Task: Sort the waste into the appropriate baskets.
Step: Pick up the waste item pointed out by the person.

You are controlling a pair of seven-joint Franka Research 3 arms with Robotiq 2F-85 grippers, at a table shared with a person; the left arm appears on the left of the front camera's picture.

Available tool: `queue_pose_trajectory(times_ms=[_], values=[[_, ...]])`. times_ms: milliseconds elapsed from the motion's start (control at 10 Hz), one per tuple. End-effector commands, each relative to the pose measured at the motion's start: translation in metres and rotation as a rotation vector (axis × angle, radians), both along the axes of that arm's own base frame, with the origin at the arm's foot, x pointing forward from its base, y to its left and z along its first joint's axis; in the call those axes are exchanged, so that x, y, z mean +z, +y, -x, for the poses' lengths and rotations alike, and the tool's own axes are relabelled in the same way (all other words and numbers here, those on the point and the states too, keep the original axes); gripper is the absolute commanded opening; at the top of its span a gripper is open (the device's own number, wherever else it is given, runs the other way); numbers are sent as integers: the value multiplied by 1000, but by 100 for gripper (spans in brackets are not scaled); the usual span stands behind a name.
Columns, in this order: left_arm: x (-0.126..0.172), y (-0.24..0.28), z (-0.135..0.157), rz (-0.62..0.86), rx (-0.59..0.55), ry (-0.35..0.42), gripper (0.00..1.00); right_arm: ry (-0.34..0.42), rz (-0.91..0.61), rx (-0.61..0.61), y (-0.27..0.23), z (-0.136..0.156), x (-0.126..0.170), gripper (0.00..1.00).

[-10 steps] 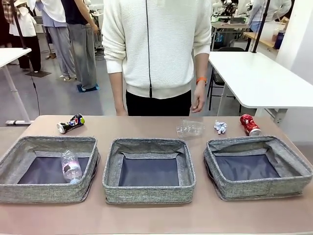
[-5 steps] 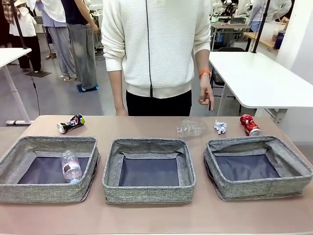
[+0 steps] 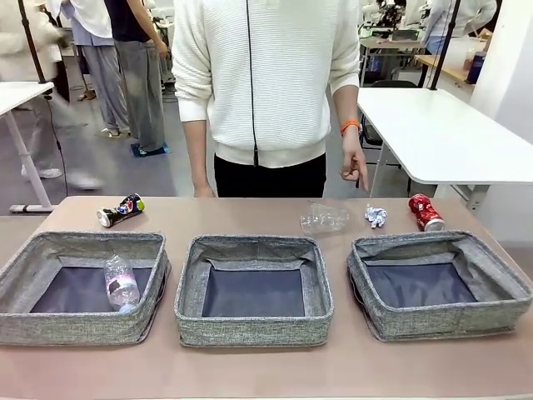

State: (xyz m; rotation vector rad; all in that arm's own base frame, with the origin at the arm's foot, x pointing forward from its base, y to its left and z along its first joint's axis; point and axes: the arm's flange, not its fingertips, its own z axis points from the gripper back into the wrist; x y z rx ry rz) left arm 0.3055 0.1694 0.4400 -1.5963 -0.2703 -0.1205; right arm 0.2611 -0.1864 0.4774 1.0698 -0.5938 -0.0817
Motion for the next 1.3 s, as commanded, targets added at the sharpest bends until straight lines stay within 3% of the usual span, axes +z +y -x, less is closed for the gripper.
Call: queue_pose_trajectory(times_ms=[0,200,300,400,500,600,700,800,900,1100,1200], values=[[-3,-2,4,2,-2,-23,100,-54,254,91,51,-51,-8,100],[-3,-2,4,2,-2,-23,100,-65,729,114,114,-117,-28,100],[-3,-2,4,2,-2,-23,100,-44,892,178,136,-133,-43,100],[-3,-2,4,2,-2,-23,100,-89,1003,196,152,-136,-57,100],[-3,-2,4,2,-2,-23,100,-182,970,202,155,-127,-58,100],[-3,-2,4,2,-2,-23,100,-71,751,194,162,-130,-33,100],[-3,-2,4,2,-2,-23,100,-71,751,194,162,-130,-33,100],[-3,-2,4,2,-2,-23,100,-104,884,222,176,-144,-48,100],[-3,-2,4,2,-2,-23,100,-37,945,236,175,-146,-54,100],[-3,-2,4,2,-2,-23,100,-35,950,318,195,-185,-46,100],[-3,-2,4,2,-2,-23,100,3,1002,266,205,-215,-46,100]])
